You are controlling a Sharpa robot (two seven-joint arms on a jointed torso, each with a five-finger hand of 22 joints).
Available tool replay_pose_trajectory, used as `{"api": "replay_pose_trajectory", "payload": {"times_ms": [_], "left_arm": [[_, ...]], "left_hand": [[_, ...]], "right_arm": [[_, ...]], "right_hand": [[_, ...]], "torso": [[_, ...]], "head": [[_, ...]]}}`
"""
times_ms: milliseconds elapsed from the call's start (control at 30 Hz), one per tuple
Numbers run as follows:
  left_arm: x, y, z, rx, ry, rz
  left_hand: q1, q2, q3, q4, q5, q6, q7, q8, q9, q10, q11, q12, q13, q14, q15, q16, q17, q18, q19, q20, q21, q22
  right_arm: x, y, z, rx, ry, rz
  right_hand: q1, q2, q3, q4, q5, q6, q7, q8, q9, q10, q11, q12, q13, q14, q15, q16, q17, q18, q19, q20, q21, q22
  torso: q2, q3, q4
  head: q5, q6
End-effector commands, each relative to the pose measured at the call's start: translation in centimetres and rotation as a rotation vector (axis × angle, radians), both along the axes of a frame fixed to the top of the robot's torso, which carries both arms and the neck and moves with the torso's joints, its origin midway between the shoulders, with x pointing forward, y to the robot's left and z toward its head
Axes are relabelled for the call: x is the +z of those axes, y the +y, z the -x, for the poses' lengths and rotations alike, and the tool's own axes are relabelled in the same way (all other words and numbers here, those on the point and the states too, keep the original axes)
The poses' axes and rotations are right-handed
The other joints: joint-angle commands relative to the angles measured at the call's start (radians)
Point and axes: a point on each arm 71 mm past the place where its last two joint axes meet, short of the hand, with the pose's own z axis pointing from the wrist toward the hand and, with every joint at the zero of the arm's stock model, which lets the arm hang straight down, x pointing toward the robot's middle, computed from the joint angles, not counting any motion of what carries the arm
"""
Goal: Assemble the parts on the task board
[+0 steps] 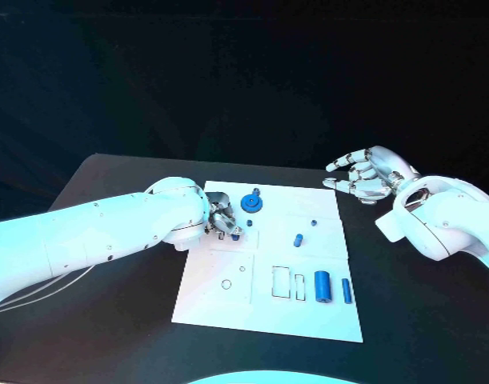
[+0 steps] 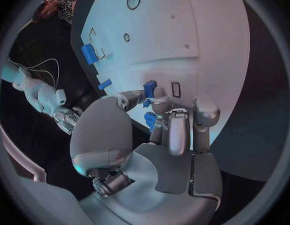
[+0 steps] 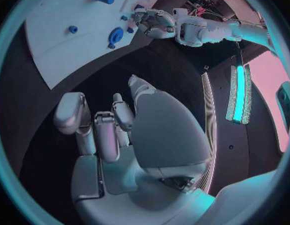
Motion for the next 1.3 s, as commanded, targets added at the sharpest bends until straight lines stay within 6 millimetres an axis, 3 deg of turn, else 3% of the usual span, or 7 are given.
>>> {"api": "replay_pose_trajectory", "payload": {"times_ms": [33,233,567,833,1300], "left_arm": [[-0.25,-0.18,0.14,-0.008,0.018,0.002],[-0.29,-0.08,0.10,-0.006,0.020,0.000],[-0.32,0.16,0.03,-0.001,0.019,-0.004],[-0.29,0.40,0.02,0.004,0.016,-0.004],[-0.07,0.43,0.15,0.014,0.007,0.021]], "left_hand": [[-0.005,0.003,-0.014,0.004,-0.004,0.004,0.002,-0.006,0.002,0.002,0.002,0.005,0.001,0.076,-0.005,0.004,0.150,-0.013,0.006,0.000,0.002,0.000],[-0.006,0.004,-0.097,0.040,-0.008,0.010,0.002,-0.012,0.007,0.003,0.003,0.010,0.010,0.077,-0.004,0.007,0.155,-0.014,0.009,0.000,0.002,0.006],[-0.009,0.007,-0.174,0.078,-0.008,0.013,0.004,-0.018,0.012,0.000,0.004,0.010,0.012,0.077,-0.003,0.007,0.156,-0.014,0.011,0.001,0.002,0.009],[-0.035,0.008,-0.237,0.082,-0.009,0.015,0.005,-0.023,0.014,0.001,0.005,0.014,0.018,0.077,-0.002,0.008,0.157,-0.014,0.011,0.002,0.002,0.010],[-0.066,0.021,-0.284,0.084,-0.019,0.017,0.005,-0.026,0.017,0.001,0.005,0.015,0.020,0.078,-0.002,0.009,0.159,-0.014,0.010,0.002,0.000,0.008]], "right_arm": [[0.03,0.06,0.03,0.006,-0.007,-0.001],[0.03,-0.05,0.03,0.002,-0.006,-0.001],[0.03,-0.08,0.04,0.001,-0.008,-0.003],[0.01,-0.10,0.04,0.004,-0.007,-0.003],[-0.13,-0.31,-0.07,-0.005,0.001,0.001]], "right_hand": [[-0.009,-0.001,0.006,0.000,0.002,0.004,-0.002,0.004,0.001,-0.002,-0.001,-0.006,-0.001,0.063,0.000,-0.006,0.102,0.019,-0.005,-0.002,-0.004,-0.001],[-0.011,-0.002,0.005,0.001,0.001,0.003,-0.002,0.004,0.001,-0.003,-0.001,-0.006,-0.002,0.063,0.000,-0.007,0.100,0.020,-0.007,-0.002,-0.007,-0.004],[-0.015,-0.002,0.005,0.002,0.001,0.002,-0.002,0.004,0.001,-0.004,-0.001,-0.007,-0.003,0.062,0.000,-0.008,0.098,0.021,-0.010,-0.002,-0.012,-0.007],[-0.024,-0.005,0.003,0.004,0.001,0.001,-0.002,0.004,0.001,-0.006,0.000,-0.008,-0.005,0.061,0.001,-0.009,0.097,0.021,-0.013,-0.002,-0.018,-0.010],[-0.036,-0.007,0.000,0.006,0.001,-0.002,-0.001,0.004,0.000,-0.008,0.000,-0.010,-0.008,0.060,0.001,-0.011,0.093,0.023,-0.017,-0.001,-0.027,-0.017]], "torso": [[0.000,0.0002,-0.0001],[0.000,0.0001,0.0001],[0.000,0.0003,-0.0001],[-0.001,0.0006,-0.0013],[-0.001,0.0001,-0.0006]], "head": [[-0.001,0.000],[-0.001,-0.001],[-0.002,0.000],[-0.002,0.000],[-0.004,0.004]]}}
